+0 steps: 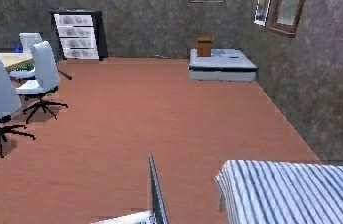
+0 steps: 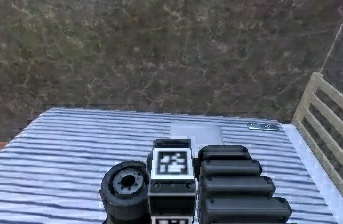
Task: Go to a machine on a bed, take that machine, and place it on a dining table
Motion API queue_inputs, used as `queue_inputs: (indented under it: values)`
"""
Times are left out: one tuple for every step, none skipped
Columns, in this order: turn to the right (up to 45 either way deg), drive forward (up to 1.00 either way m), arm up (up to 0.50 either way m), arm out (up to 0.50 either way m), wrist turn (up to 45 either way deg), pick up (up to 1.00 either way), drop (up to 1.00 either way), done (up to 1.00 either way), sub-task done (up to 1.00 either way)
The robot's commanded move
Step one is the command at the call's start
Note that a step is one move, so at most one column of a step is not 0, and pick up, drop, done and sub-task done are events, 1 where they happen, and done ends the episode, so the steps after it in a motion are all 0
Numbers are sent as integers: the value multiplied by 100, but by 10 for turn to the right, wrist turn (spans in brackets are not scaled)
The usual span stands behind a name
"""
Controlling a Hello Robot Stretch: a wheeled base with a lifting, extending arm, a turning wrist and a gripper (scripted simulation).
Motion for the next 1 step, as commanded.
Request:
queue_inputs:
  values:
    - [90,0,0,0,0,0,0,0,0]
